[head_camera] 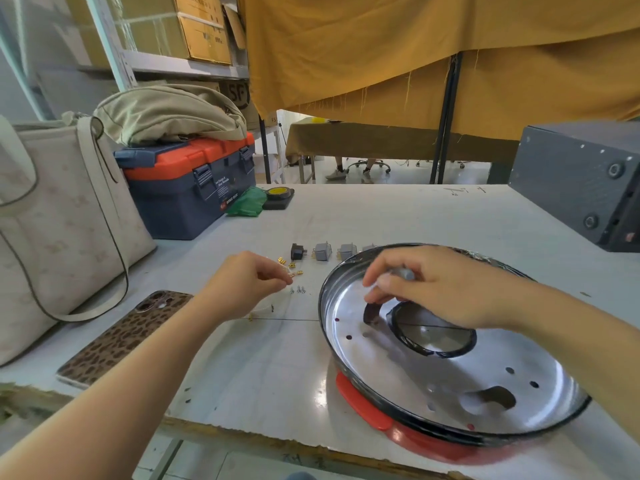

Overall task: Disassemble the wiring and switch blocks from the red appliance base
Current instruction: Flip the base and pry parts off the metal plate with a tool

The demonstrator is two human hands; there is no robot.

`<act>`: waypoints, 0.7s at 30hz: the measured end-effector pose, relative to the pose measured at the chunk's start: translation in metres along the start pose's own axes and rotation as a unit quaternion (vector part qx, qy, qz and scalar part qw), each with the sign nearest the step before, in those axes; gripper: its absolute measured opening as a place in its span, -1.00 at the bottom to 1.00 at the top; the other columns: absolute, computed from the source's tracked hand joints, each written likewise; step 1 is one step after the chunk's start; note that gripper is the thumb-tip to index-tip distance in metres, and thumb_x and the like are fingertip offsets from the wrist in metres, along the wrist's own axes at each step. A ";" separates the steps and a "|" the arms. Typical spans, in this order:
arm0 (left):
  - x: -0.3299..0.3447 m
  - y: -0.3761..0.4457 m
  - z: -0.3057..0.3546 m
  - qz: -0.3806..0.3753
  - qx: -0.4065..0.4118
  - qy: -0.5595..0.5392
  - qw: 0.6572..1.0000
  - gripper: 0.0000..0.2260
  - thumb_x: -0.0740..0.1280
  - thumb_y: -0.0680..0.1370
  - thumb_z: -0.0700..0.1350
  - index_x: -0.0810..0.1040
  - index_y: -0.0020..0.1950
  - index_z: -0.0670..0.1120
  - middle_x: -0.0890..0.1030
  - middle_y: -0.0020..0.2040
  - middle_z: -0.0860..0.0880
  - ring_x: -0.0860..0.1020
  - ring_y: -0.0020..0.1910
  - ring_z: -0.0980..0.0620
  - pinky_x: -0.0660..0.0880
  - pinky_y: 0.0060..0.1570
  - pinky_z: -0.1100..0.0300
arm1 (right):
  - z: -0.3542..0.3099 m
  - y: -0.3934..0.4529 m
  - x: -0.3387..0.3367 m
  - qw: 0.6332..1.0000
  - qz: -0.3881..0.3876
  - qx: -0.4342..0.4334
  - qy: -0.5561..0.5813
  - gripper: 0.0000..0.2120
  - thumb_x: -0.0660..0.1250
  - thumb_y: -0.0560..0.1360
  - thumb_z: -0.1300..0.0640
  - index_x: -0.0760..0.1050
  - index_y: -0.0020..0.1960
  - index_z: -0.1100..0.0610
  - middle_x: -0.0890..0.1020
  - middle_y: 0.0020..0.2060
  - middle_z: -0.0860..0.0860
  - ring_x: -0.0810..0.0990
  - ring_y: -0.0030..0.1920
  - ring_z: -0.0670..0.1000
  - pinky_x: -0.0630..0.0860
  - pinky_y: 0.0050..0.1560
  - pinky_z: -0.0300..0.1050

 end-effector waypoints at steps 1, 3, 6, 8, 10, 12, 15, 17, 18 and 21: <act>0.002 0.003 -0.002 0.000 0.006 0.029 1.000 -0.89 0.38 0.50 -0.14 0.69 -0.09 0.03 0.63 -0.17 0.15 0.55 -0.17 0.23 0.44 -0.14 0.35 | 0.001 -0.002 0.003 0.999 -0.007 -0.002 -0.032 -0.88 0.21 0.60 0.03 0.52 0.03 -0.10 0.70 -0.04 -0.09 0.63 0.01 -0.18 0.51 0.11 -0.19; 0.008 0.008 -0.005 -0.004 0.015 0.078 0.997 -0.88 0.36 0.50 -0.19 0.68 -0.09 -0.01 0.61 -0.19 0.09 0.51 -0.22 0.22 0.40 -0.20 0.41 | 0.002 -0.005 0.008 0.995 -0.018 -0.004 -0.099 -0.87 0.20 0.59 -0.03 0.50 0.06 -0.16 0.66 -0.01 0.00 0.59 0.02 -0.03 0.50 0.11 -0.03; 0.015 0.013 -0.009 -0.003 0.009 0.118 0.993 -0.84 0.31 0.47 -0.24 0.62 -0.05 -0.02 0.59 -0.16 0.04 0.53 -0.16 0.09 0.50 -0.12 0.28 | 0.000 -0.007 0.011 0.992 -0.012 -0.002 -0.122 -0.86 0.17 0.59 -0.05 0.49 0.07 -0.18 0.65 -0.02 0.02 0.57 -0.01 0.02 0.48 0.09 0.03; 0.018 0.016 -0.011 -0.006 -0.002 0.131 0.991 -0.82 0.29 0.47 -0.24 0.57 0.00 -0.03 0.59 -0.11 0.01 0.55 -0.08 0.00 0.54 -0.02 0.10 | 0.001 -0.006 0.013 0.993 -0.001 -0.004 -0.116 -0.86 0.18 0.60 -0.02 0.50 0.06 -0.16 0.66 -0.02 0.01 0.58 0.00 0.02 0.48 0.09 0.02; 0.020 0.018 -0.011 -0.006 -0.005 0.123 0.992 -0.82 0.28 0.47 -0.25 0.55 0.02 -0.05 0.60 -0.10 -0.01 0.55 -0.07 -0.03 0.54 -0.01 0.08 | 0.002 -0.005 0.013 0.994 0.009 -0.009 -0.109 -0.86 0.19 0.60 0.00 0.51 0.05 -0.15 0.66 -0.03 0.03 0.59 0.01 0.05 0.49 0.09 0.05; 0.021 0.020 -0.012 0.001 -0.002 0.103 0.995 -0.83 0.28 0.47 -0.27 0.55 0.00 -0.08 0.61 -0.11 -0.04 0.55 -0.08 -0.03 0.53 -0.01 0.09 | 0.003 -0.004 0.013 0.995 0.015 -0.012 -0.100 -0.87 0.19 0.60 0.01 0.51 0.04 -0.14 0.66 -0.03 0.08 0.60 0.00 0.10 0.50 0.08 0.08; 0.022 0.023 -0.013 0.006 -0.001 0.067 0.998 -0.84 0.29 0.46 -0.32 0.55 -0.04 -0.11 0.62 -0.14 -0.06 0.56 -0.12 0.00 0.52 -0.05 0.17 | 0.005 -0.003 0.013 0.996 0.020 -0.015 -0.091 -0.87 0.19 0.60 0.00 0.51 0.03 -0.15 0.66 -0.03 0.10 0.60 0.01 0.12 0.50 0.09 0.13; 0.022 0.023 -0.015 0.006 -0.003 0.044 0.999 -0.84 0.31 0.44 -0.34 0.55 -0.06 -0.12 0.64 -0.16 -0.06 0.55 -0.15 0.04 0.50 -0.07 0.22 | 0.005 -0.003 0.013 0.996 0.023 -0.016 -0.083 -0.87 0.20 0.60 0.01 0.51 0.02 -0.15 0.67 -0.05 0.07 0.60 0.02 0.13 0.50 0.10 0.14; 0.022 0.022 -0.016 0.007 -0.003 0.037 0.999 -0.83 0.31 0.44 -0.35 0.56 -0.05 -0.13 0.65 -0.16 -0.05 0.55 -0.16 0.06 0.50 -0.07 0.24 | 0.005 -0.003 0.013 0.996 0.025 -0.015 -0.081 -0.87 0.20 0.60 0.01 0.51 0.02 -0.14 0.67 -0.05 0.05 0.61 0.02 0.13 0.50 0.10 0.14; 0.019 0.021 -0.018 0.010 -0.003 0.027 1.000 -0.82 0.32 0.43 -0.34 0.57 -0.04 -0.12 0.65 -0.14 -0.03 0.55 -0.17 0.10 0.46 -0.16 0.39 | 0.006 -0.003 0.012 0.996 0.029 -0.009 -0.081 -0.88 0.20 0.60 0.01 0.51 0.03 -0.15 0.68 -0.05 0.05 0.62 0.02 0.07 0.50 0.11 0.13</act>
Point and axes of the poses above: each hand's wrist, its own y-axis towards the middle knuckle, its own x-axis out of the palm, z = x × y, the point moved 3 cm from there along y, towards the middle knuckle
